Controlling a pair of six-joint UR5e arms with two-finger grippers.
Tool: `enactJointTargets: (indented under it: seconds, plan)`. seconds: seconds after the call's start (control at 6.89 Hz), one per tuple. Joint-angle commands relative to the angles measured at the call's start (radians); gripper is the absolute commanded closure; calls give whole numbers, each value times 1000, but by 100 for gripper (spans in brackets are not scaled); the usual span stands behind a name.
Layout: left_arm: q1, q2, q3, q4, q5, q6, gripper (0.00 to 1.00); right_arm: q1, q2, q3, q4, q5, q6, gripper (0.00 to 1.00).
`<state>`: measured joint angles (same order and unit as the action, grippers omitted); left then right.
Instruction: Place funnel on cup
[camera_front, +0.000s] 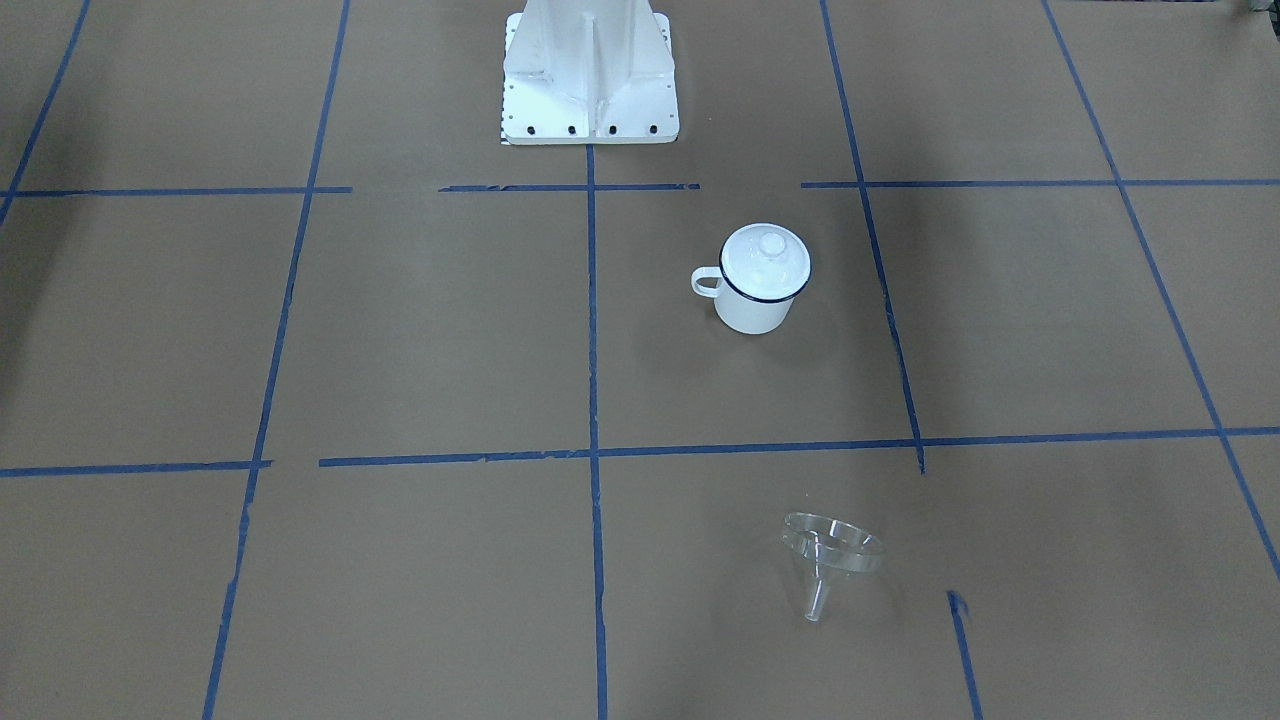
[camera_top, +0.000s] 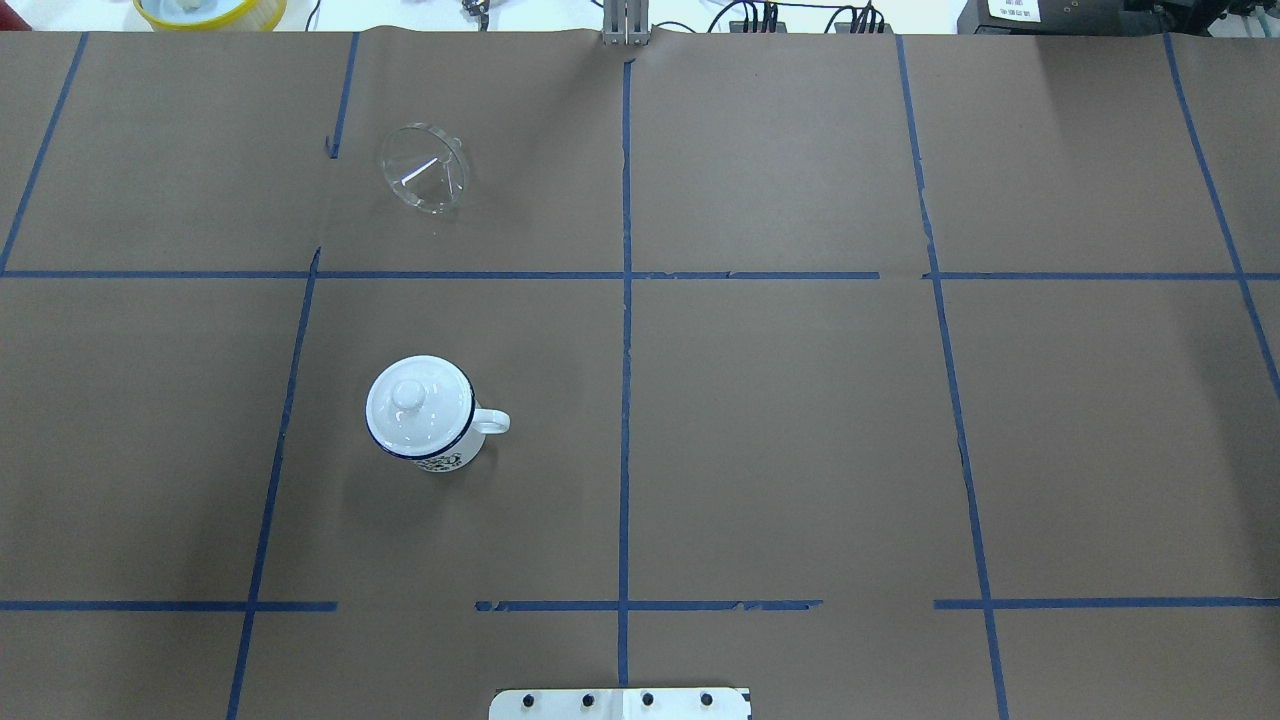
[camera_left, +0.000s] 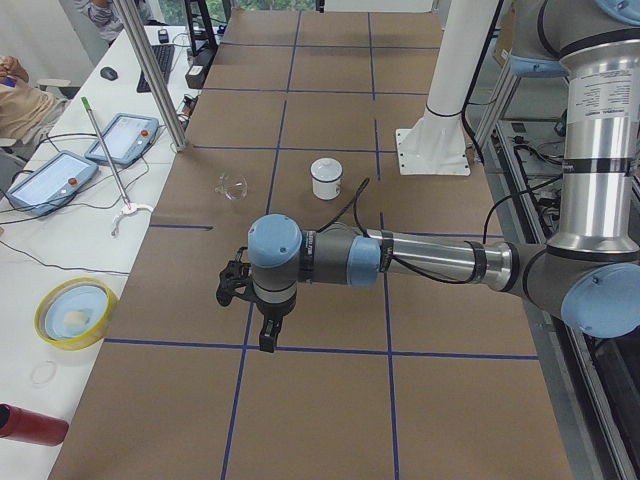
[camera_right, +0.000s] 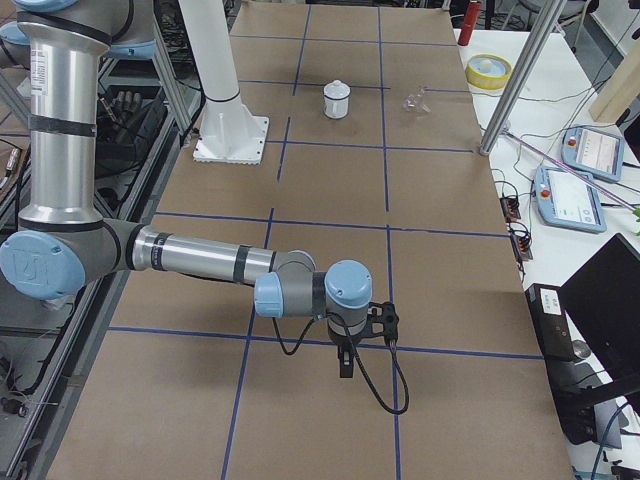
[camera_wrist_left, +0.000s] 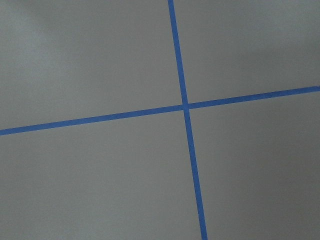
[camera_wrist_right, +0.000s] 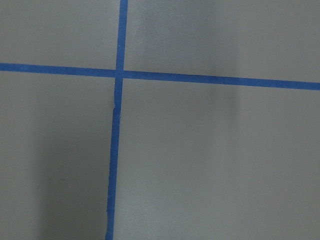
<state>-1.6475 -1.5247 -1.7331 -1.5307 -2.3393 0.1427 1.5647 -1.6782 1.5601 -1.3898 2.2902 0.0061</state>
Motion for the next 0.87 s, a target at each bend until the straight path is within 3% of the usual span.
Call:
enactJointTargets:
  seconds: [0.0, 0.44, 0.73]
  plan:
    - [12, 0, -58, 7, 2, 0, 0, 0, 0, 0, 0, 0, 0, 0]
    - [115, -49, -112, -40, 2, -6, 0, 0, 0, 0, 0, 0, 0, 0]
    - [130, -181, -60, -260, 6, -81, 0, 0, 0, 0, 0, 0, 0, 0]
